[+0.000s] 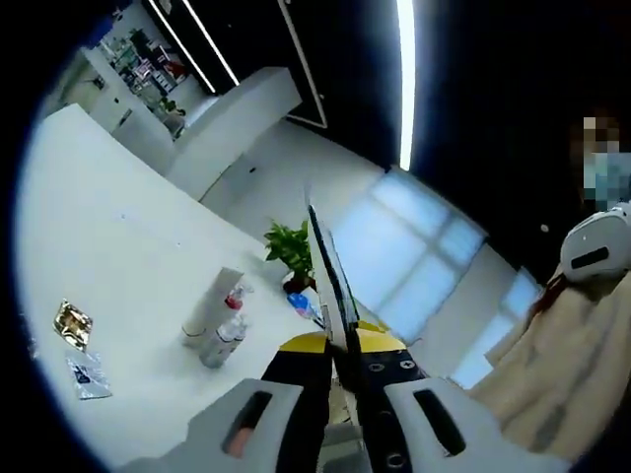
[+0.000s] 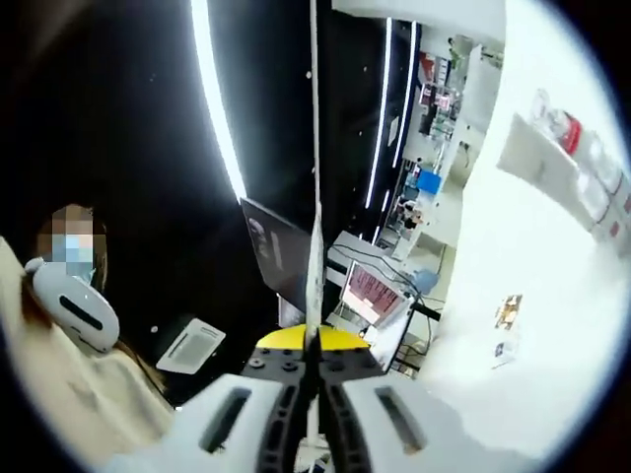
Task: Arrange the skincare products in the storage area until every visible bottle or jar stands upright without overlapping.
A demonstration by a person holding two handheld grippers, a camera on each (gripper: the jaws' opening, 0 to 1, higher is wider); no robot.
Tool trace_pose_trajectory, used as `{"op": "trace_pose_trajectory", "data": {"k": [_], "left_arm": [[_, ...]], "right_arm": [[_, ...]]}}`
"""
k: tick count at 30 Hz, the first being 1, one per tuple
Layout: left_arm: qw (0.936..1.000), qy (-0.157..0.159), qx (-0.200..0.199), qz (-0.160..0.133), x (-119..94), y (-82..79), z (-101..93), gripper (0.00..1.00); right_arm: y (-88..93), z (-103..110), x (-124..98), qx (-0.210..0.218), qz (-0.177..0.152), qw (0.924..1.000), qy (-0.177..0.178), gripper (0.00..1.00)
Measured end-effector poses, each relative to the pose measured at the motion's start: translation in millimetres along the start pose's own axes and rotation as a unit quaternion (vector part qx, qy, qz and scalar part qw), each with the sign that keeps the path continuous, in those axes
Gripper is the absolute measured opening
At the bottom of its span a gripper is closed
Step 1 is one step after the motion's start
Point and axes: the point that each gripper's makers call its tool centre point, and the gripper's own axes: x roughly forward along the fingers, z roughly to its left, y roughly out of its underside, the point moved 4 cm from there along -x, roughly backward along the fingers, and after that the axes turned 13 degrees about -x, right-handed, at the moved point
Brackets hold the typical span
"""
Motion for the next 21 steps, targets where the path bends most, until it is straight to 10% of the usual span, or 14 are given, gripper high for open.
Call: {"op": "trace_pose_trajectory", "data": {"k": [12,21], "left_arm": [[0.9986,-0.013,-0.052,0.003,-12.0,24.7,12.6,0.0],[0.995,-0.01,-0.097,-0.024,-11.2,25.5,25.3,0.0]], "right_arm": [[7.3,-21.8,-4.0,-0.019,0.021,0.9982,0.053,0.03],[18.8,-37.3,4.6,-0.098,0.09,0.988,0.078,0.46]]}}
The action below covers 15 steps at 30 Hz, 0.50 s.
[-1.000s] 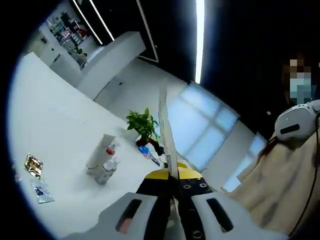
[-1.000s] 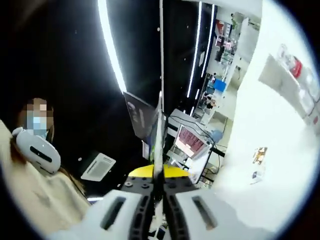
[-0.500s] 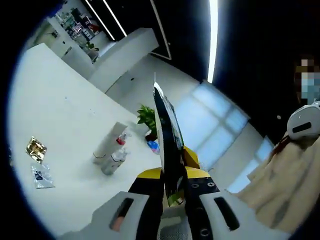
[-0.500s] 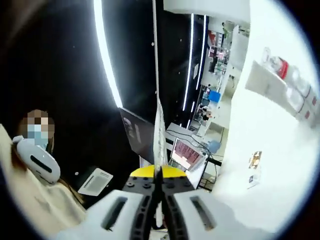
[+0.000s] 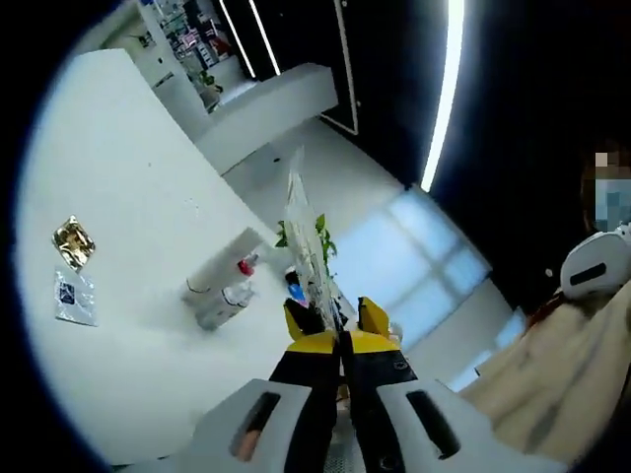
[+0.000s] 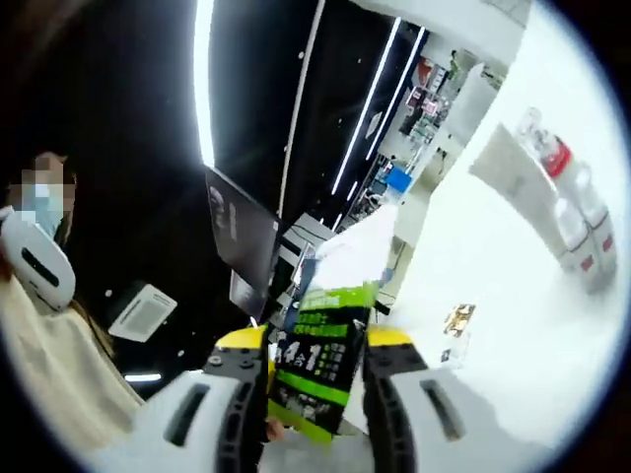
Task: Arrange the skincare products in the storage area until every visible bottle or jar stands upright without overlapping.
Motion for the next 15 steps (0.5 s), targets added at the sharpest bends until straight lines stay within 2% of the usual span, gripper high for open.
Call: {"op": "trace_pose_trajectory", "data": {"k": [1,5,10,15], "left_arm": [[1.0,0.0,-0.008,-0.006,0.7,-2.2,1.6,0.0],[0.9998,-0.003,-0.019,-0.011,4.2,-6.8,7.8,0.0],[0.9996,-0.014,-0.024,-0.008,11.6,-8.5,17.0,0.0],[0.9991,-0.026,-0.033,-0.008,22.0,-12.0,28.5,0.0]], "right_arm": [[4.6,-1.8,0.0,-0.008,0.023,0.9997,-0.001,0.49],[15.2,-7.7,-2.4,-0.044,0.066,0.9969,0.004,0.59],[23.7,-15.3,-6.4,-0.077,0.098,0.9919,0.022,0.7],[29.1,-23.9,-12.7,-0.094,0.123,0.9871,0.041,0.75]]}}
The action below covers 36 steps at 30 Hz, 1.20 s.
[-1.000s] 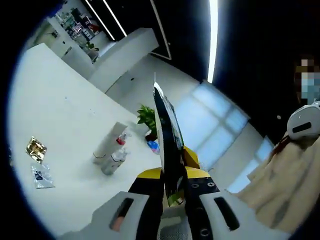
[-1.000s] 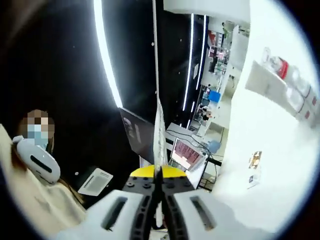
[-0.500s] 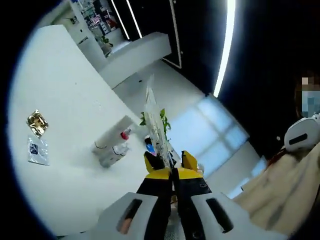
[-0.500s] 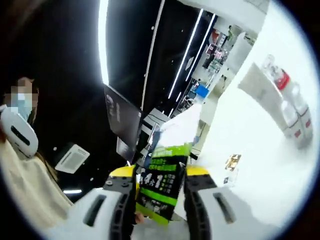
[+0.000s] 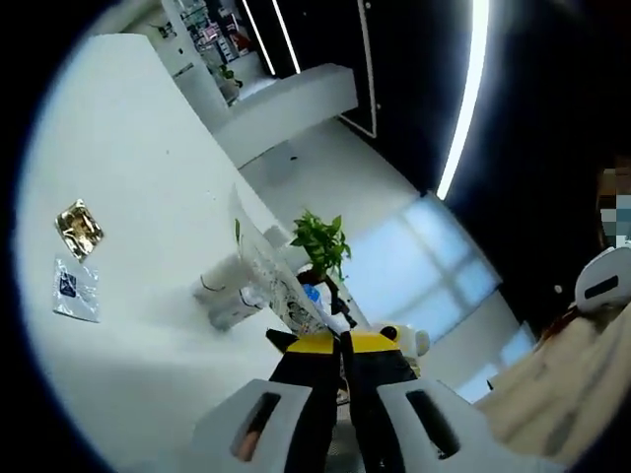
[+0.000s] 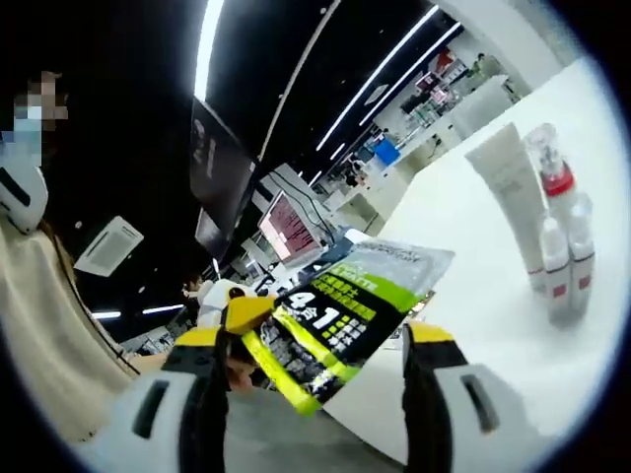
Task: Arrange the skincare products in the storage area until every visible bottle or jar stands upright without overlapping.
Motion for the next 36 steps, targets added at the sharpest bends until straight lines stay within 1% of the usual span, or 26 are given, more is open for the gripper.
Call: {"op": "trace_pose_trajectory", "data": {"k": [3,7,12,14,18,23,24,26,30,32,33,34,36], "left_arm": [[0.9999,-0.01,0.005,0.008,6.7,-1.2,6.0,0.0],[0.9995,-0.026,0.01,0.017,13.4,-2.4,15.3,0.0],[0.9986,-0.046,0.011,0.024,20.8,-4.9,29.8,0.0],[0.9981,-0.053,0.01,0.028,23.2,-5.5,35.7,0.0],[0.9965,-0.076,0.011,0.032,27.5,-7.7,50.0,0.0],[0.9944,-0.101,0.012,0.029,33.8,-12.2,68.9,0.0],[0.9926,-0.113,0.027,0.035,35.4,-12.5,75.8,0.0],[0.9907,-0.127,0.03,0.04,38.5,-11.9,84.1,0.0],[0.9836,-0.162,0.05,0.062,45.3,-6.4,108.2,0.0],[0.9807,-0.175,0.054,0.068,46.9,-3.6,116.7,0.0],[0.9765,-0.196,0.061,0.065,46.5,-3.7,125.5,0.0],[0.9734,-0.21,0.059,0.069,45.4,-2.2,130.5,0.0],[0.968,-0.235,0.056,0.068,44.0,-0.2,140.6,0.0]], "right_arm": [[4.5,-8.4,-4.7,-0.018,0.015,0.9995,0.022,0.8],[8.9,-20.3,-11.5,-0.027,0.025,0.9982,0.047,0.91],[12.9,-31.5,-19.5,-0.033,0.032,0.9965,0.07,0.92],[12.9,-39.3,-23.0,-0.035,0.029,0.9948,0.091,0.99],[14.6,-46.5,-28.2,-0.037,0.036,0.9936,0.101,1.0],[17.1,-58.5,-38.9,-0.051,0.056,0.9895,0.123,1.0],[16.9,-60.7,-41.0,-0.051,0.056,0.9889,0.128,1.0],[15.3,-64.5,-46.2,-0.052,0.055,0.9877,0.137,1.0],[13.6,-71.8,-56.4,-0.054,0.055,0.9846,0.157,1.0],[14.0,-76.0,-62.4,-0.055,0.058,0.9826,0.168,1.0],[14.3,-77.6,-64.7,-0.054,0.058,0.9819,0.172,1.0],[14.6,-79.2,-67.5,-0.053,0.059,0.9812,0.176,1.0],[15.0,-81.9,-71.6,-0.051,0.057,0.9802,0.183,1.0]]}}
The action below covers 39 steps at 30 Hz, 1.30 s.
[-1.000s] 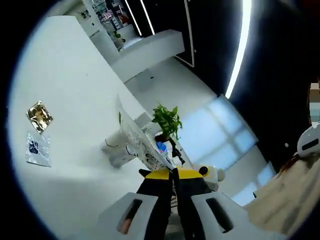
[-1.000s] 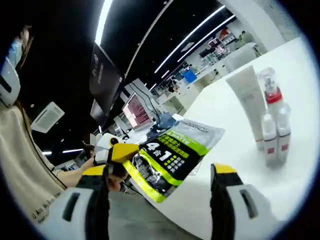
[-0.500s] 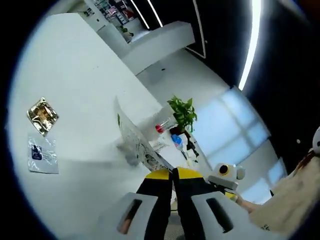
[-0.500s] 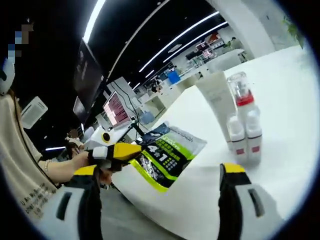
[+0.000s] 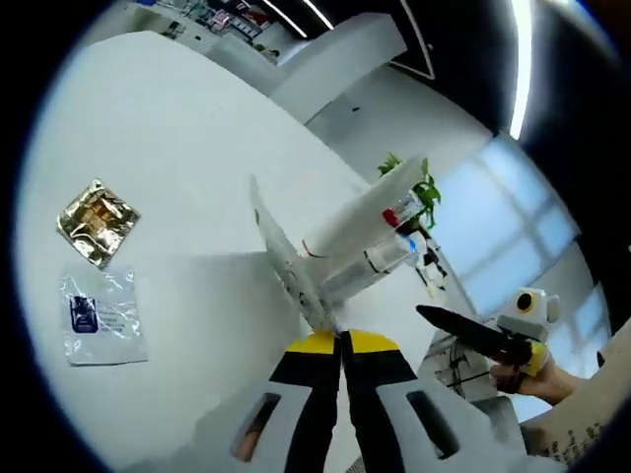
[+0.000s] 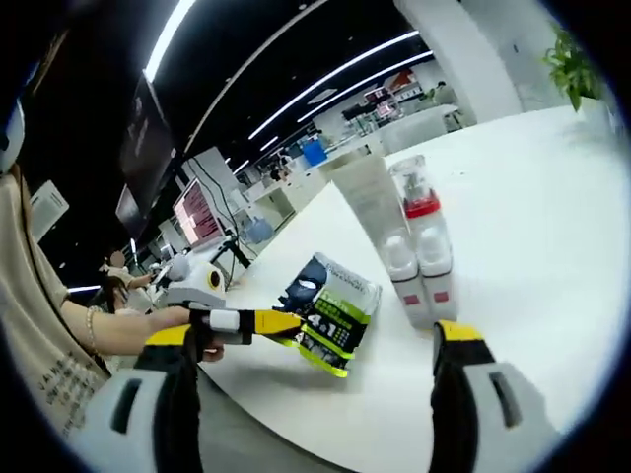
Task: Arrange the skincare products in the storage area until every visible bottle or jar stands upright without overlapping.
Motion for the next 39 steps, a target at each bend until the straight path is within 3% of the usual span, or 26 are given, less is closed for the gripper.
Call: {"op": "trace_pose_trajectory", "data": {"k": [6,13,17,21,24,28,32,35,39], "left_arm": [[0.9996,-0.029,-0.003,0.006,6.1,7.4,10.3,0.0],[0.9924,-0.095,0.074,0.026,10.1,9.6,25.8,0.0],[0.9863,-0.113,0.116,0.029,10.0,8.3,27.2,0.03],[0.9704,-0.132,0.198,0.041,9.7,6.7,24.5,0.09],[0.9545,-0.154,0.251,0.047,6.9,5.6,24.7,0.24],[0.94,-0.181,0.285,0.05,5.9,-1.2,31.8,0.43],[0.9226,-0.178,0.338,0.052,6.2,-5.3,27.6,0.43],[0.9162,-0.165,0.36,0.059,13.8,-8.1,23.7,0.43],[0.9003,-0.147,0.402,0.078,26.6,-8.3,23.2,0.46]], "right_arm": [[5.2,-4.9,-5.3,0.008,0.004,0.9998,0.015,1.0],[10.5,-5.9,-7.1,0.013,0.01,0.9996,0.022,1.0],[10.9,-6.1,-6.9,0.015,0.011,0.9996,0.023,1.0],[10.8,-5.5,-6.7,0.014,0.011,0.9996,0.023,1.0],[10.9,-5.4,-6.6,0.014,0.011,0.9996,0.022,1.0],[10.5,-5.1,-6.8,0.015,0.01,0.9996,0.023,1.0],[10.3,-5.6,-7.2,0.016,0.008,0.9995,0.024,1.0],[10.4,-5.3,-6.9,0.015,0.009,0.9996,0.023,1.0],[10.3,-4.7,-6.8,0.014,0.01,0.9996,0.023,1.0]]}}
